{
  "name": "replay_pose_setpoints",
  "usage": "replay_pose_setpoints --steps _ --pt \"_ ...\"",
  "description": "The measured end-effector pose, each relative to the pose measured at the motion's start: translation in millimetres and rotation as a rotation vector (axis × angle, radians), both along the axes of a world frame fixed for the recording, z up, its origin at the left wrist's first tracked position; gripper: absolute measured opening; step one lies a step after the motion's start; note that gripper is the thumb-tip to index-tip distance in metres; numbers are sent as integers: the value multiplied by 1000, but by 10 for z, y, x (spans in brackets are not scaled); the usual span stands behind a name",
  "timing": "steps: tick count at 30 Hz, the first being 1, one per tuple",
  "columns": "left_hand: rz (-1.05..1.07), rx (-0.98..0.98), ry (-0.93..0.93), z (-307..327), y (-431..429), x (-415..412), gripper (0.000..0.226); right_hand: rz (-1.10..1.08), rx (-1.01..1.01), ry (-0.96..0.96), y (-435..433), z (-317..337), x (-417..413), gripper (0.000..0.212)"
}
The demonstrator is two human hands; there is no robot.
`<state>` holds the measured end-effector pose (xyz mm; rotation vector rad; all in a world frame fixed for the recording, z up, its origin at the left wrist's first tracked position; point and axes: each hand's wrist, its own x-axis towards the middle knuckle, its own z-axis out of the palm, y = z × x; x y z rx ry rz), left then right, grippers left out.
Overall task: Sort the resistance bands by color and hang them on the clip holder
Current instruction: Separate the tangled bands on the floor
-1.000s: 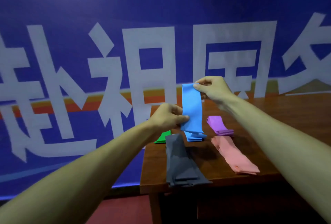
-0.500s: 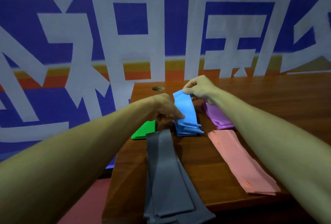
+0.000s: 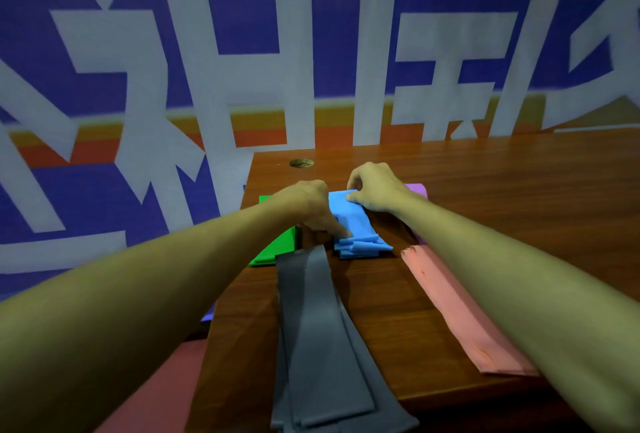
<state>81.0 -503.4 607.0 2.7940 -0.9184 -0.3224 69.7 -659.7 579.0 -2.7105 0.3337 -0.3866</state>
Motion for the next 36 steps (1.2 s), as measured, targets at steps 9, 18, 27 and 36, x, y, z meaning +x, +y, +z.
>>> replay_pose_setpoints --steps 9,18,27,36 --pt "29 -265 -11 362 388 -194 33 12 -63 -121 217 321 -340 21" --pt "89 -449 -89 819 1688 -632 21 259 -185 -86 1340 950 -715 17" --pt "322 -519 -107 518 3586 -771 12 515 -343 98 3223 783 -578 20" --pt "535 -544 58 -767 4950 -713 7 734 -316 390 4505 -675 -94 24"
